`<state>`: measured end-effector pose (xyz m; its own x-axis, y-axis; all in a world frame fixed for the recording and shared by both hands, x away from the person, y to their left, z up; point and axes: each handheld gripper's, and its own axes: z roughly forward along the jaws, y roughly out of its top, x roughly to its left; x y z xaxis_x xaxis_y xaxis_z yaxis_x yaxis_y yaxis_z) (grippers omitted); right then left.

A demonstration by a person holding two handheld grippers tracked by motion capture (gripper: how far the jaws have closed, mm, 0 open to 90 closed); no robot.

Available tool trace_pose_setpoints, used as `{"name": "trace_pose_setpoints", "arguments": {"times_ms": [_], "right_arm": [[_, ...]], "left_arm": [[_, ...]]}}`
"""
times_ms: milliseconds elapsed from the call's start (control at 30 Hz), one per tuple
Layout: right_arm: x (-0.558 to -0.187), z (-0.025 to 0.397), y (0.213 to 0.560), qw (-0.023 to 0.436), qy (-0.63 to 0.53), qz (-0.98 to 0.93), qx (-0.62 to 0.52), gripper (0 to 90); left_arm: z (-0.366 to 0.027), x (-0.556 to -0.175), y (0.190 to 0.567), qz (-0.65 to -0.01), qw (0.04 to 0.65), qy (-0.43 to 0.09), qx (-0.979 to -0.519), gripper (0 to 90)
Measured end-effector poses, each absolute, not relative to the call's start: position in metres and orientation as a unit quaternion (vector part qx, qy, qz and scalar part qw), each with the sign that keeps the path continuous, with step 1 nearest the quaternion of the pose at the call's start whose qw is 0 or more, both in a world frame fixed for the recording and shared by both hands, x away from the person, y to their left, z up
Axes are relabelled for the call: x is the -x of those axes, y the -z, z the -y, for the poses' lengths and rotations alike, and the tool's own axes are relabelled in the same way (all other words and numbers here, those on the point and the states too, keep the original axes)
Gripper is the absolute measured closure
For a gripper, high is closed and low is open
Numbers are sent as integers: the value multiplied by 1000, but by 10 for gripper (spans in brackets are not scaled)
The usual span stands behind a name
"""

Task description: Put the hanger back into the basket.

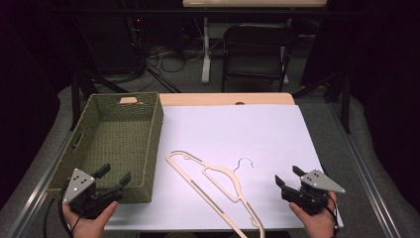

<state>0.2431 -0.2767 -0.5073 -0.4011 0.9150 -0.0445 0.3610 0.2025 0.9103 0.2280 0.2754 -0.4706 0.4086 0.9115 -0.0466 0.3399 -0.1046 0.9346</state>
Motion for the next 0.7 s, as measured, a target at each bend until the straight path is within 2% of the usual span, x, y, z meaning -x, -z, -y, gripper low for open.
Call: {"name": "trace_pose_setpoints", "arguments": {"times_ms": [467, 700], "right_arm": [[-251, 264, 512, 299, -396, -744, -447, 310], [-257, 264, 509, 271, -385, -755, -456, 326]], "left_arm": [[-271, -232, 470, -454, 487, -287, -689, 272], [-270, -230, 471, -452, 485, -284, -693, 278]]}}
